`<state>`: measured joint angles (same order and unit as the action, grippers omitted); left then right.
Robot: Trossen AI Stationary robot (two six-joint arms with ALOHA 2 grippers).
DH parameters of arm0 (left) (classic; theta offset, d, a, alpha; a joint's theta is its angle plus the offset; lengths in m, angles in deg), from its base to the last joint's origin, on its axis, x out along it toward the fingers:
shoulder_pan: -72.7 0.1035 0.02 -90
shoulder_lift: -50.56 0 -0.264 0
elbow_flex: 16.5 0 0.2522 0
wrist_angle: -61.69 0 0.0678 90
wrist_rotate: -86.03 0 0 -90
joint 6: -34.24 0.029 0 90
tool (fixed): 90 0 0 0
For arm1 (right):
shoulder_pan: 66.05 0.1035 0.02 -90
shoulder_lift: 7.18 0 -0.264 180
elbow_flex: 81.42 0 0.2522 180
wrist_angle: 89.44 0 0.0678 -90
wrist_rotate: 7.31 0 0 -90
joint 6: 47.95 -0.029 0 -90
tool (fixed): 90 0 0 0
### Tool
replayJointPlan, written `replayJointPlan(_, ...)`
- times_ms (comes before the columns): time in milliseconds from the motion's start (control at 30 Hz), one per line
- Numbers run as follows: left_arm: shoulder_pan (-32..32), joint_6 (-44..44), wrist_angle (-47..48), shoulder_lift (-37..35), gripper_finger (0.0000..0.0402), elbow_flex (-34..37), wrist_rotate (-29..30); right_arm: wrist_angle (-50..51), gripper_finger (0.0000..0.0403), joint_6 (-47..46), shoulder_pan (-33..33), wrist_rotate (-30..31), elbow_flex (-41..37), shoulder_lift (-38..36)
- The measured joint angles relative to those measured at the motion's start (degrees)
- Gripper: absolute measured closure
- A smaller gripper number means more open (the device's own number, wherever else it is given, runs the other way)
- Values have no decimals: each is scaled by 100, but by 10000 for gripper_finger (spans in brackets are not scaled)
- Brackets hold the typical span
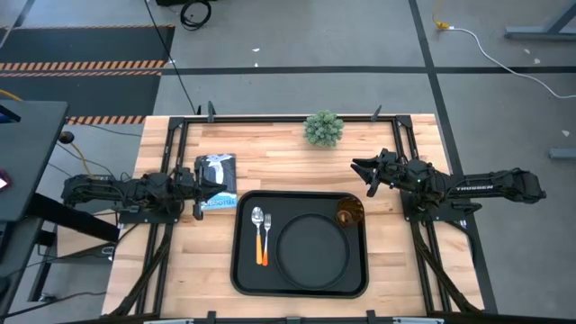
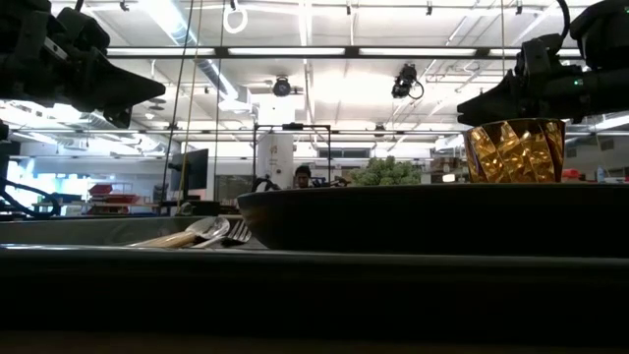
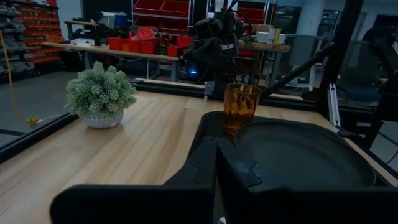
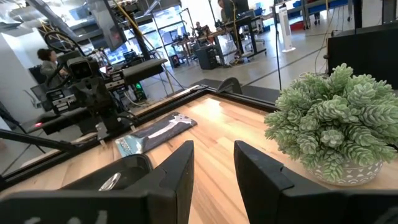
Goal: Pick and place plate/cup/fork/spoon on tray
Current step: Return to Home Position
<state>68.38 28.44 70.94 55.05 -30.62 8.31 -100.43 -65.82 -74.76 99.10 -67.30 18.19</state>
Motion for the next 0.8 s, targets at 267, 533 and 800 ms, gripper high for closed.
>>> replayJointPlan(267, -2, 0, -4, 0, 385, 0, -2, 0, 282, 0, 0, 0, 0, 0)
replayJointPlan(533, 0, -2, -7, 0, 385, 0, -4, 0, 282, 0, 0, 0, 0, 0)
replayJointPlan(800, -1, -1, -7, 0, 381, 0, -4, 1, 282, 0, 0, -1, 0, 0)
